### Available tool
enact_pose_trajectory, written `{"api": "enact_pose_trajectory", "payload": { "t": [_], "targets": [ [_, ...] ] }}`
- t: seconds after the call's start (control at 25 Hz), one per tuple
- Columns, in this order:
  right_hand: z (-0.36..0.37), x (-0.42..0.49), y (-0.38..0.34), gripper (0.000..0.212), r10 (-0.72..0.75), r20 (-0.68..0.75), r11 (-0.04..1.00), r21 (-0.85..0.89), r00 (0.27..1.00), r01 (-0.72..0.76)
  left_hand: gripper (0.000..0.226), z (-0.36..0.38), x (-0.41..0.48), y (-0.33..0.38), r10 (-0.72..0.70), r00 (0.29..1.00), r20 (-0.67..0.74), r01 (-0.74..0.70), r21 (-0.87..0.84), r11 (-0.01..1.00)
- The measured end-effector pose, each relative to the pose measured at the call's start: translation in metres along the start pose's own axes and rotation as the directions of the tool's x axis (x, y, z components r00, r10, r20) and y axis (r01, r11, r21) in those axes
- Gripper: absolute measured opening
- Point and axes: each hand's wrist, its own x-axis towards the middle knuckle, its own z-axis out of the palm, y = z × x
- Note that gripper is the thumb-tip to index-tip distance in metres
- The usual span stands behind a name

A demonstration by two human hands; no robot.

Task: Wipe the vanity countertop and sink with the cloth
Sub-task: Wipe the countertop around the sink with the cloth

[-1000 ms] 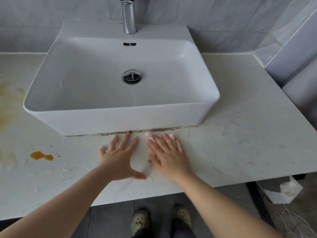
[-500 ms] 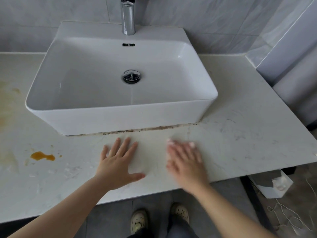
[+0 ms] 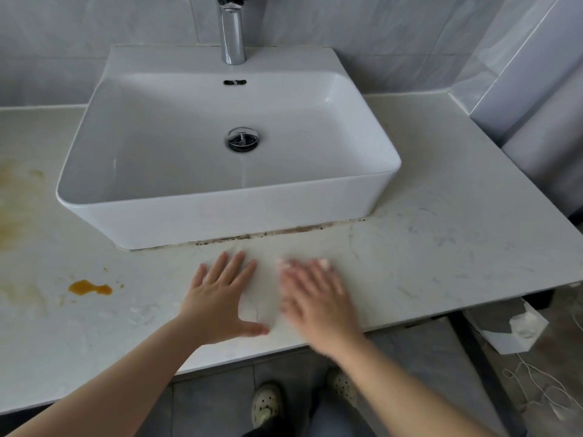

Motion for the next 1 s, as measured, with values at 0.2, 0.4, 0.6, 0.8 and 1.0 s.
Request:
{"api": "enact_pose_trajectory", "payload": {
  "t": [0.2,0.4,0.6,0.8,1.0],
  "targets": [
    [-0.007,-0.016,0.108,0.058,0.632,-0.016,0.772,0.103,0.775,-0.627,0.14,-0.001,0.0,0.001,-0.002,1.0,0.007,0.002,-0.009,1.0],
    [0.007,0.001,0.026,0.055,0.071,-0.043,0.997,0.015,0.997,-0.07,0.14,-0.001,0.001,0.001,-0.007,1.0,-0.01,0.007,-0.042,0.999],
    [-0.004,0.018,0.11,0.061,0.376,0.004,0.926,0.015,0.927,-0.376,0.141,-0.005,-0.002,0.004,-0.075,0.997,0.009,0.076,-0.085,0.993],
    [-0.001,0.045,0.028,0.06,0.333,-0.072,0.938,0.129,0.94,-0.322,0.15,-0.006,-0.002,0.006,-0.12,0.993,0.018,0.122,-0.097,0.988],
    [0.0,0.031,0.035,0.056,-0.219,-0.023,0.975,0.029,0.976,0.219,0.151,-0.005,-0.003,0.007,-0.142,0.99,0.006,0.142,-0.09,0.986]
  ]
}}
